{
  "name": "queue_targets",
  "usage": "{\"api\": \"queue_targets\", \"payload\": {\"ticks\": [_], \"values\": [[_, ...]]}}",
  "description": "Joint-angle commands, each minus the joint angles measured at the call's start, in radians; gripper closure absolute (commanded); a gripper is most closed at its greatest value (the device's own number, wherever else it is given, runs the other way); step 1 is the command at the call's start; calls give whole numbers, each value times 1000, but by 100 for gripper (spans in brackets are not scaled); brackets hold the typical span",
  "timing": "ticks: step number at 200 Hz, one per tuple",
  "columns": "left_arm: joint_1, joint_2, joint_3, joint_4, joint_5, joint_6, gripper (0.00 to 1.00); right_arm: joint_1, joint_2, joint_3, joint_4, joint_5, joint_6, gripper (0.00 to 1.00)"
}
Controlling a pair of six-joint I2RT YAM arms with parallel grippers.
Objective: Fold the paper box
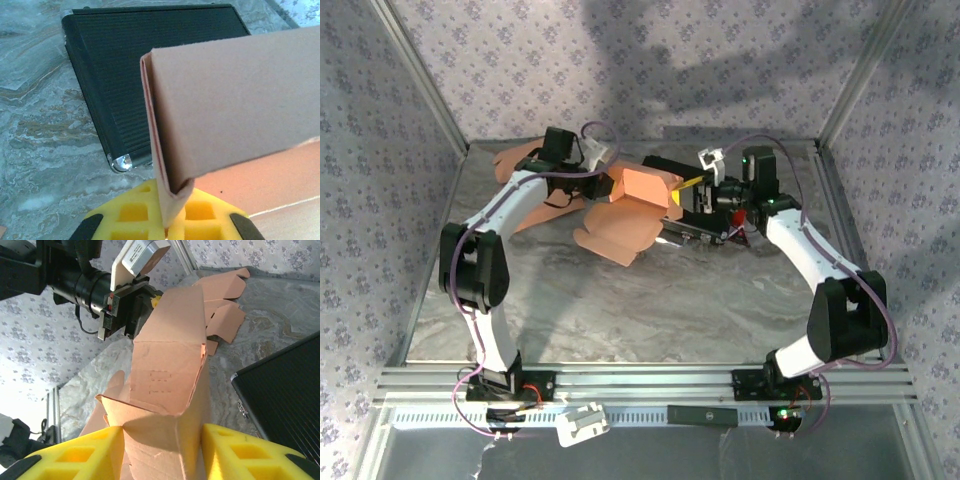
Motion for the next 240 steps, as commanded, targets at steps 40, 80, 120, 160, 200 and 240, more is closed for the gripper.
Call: {"api": "queue_targets", "payload": {"ticks": [40,80,120,160,200,240], "values": [[-37,-63,25,-28,-106,-70,100,97,-2,76,-118,188,-82,55],[-66,-109,-6,-24,-191,-116,100,168,-23,78,-156,448,-88,55],[-91,-146,-24,-36,-253,-142,100,230,-45,75,-169,696,-80,56],[-115,-167,-21,-59,-293,-141,100,273,-29,100,-184,839,-65,58],[-125,-172,-10,-92,-362,-160,100,293,2,141,-206,972,-23,58],[-172,-169,26,-140,-488,-234,100,328,49,190,-220,1037,8,58]]}}
